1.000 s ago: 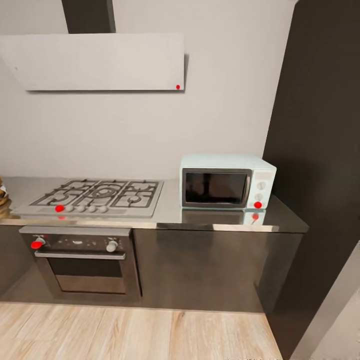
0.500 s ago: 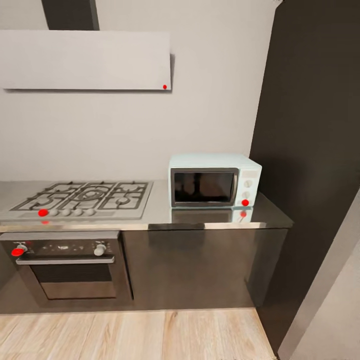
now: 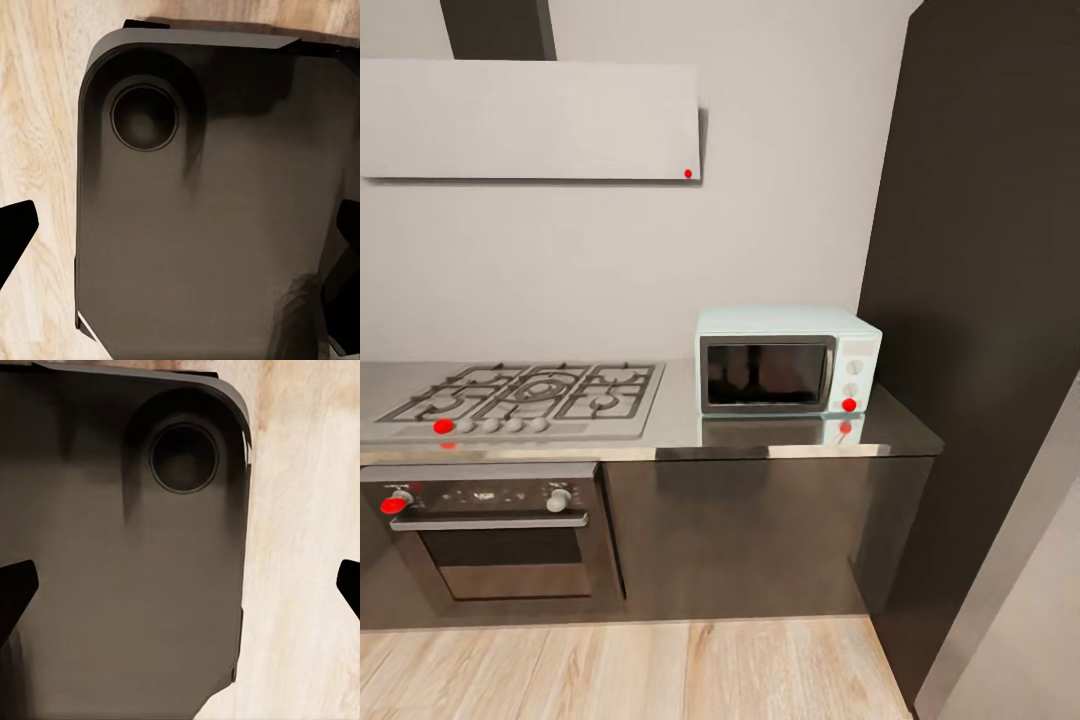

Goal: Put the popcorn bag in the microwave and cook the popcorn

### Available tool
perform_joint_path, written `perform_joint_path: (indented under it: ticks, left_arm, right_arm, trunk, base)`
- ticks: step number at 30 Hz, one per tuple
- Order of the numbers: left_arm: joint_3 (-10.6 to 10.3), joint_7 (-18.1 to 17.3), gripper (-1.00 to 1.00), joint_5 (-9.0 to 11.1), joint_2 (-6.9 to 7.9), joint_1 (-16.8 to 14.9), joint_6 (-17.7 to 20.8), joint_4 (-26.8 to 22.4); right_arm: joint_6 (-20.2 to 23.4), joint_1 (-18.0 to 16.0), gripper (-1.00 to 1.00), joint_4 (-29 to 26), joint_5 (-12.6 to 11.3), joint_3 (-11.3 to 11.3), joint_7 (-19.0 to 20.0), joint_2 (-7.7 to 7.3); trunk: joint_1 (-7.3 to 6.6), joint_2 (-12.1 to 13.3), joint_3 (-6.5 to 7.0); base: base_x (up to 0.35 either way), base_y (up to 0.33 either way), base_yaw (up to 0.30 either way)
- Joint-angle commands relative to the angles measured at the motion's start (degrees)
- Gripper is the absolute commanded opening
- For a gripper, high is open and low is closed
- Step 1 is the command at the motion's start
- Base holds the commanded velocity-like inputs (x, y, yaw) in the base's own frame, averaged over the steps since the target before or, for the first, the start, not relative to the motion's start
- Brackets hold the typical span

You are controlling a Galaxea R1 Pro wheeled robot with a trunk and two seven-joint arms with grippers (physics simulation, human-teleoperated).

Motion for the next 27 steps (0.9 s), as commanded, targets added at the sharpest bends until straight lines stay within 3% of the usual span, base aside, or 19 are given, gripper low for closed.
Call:
perform_joint_path:
  ticks: [1,19,23,24,27]
  left_arm:
    - [0.11,-0.02,1.0,0.5,-0.01,0.01,-0.06,-0.04]
    - [0.11,-0.02,1.0,0.48,-0.01,0.01,-0.06,-0.04]
    - [0.11,-0.02,1.0,0.49,-0.01,0.01,-0.06,-0.04]
    - [0.11,-0.02,1.0,0.5,-0.01,0.01,-0.06,-0.04]
    - [0.11,-0.02,1.0,0.47,-0.06,0.01,-0.06,0.01]
  right_arm:
    - [-0.19,0.01,1.0,0.01,0.02,0.04,-0.01,-0.02]
    - [-0.45,-0.03,1.0,-0.47,0.34,0.07,-0.01,-0.14]
    - [2.42,0.02,1.0,-15.32,0.44,0.1,-0.04,-0.29]
    - [7.66,0.03,1.0,-23.55,0.45,0.07,-0.07,-0.36]
    - [18.12,0.03,1.0,-37.37,0.6,-0.01,-0.12,-0.4]
  trunk:
    - [0.0,-0.02,-0.04]
    - [0.0,-0.02,-0.04]
    - [0.0,-0.02,-0.04]
    - [0.0,-0.02,-0.04]
    - [0.0,-0.02,-0.04]
  base:
    - [0.016,0.0,0.0]
    - [0.044,0.0,0.0]
    - [0.0,0.0,0.0]
    - [0.0,0.0,0.0]
    - [0.0,0.0,0.0]
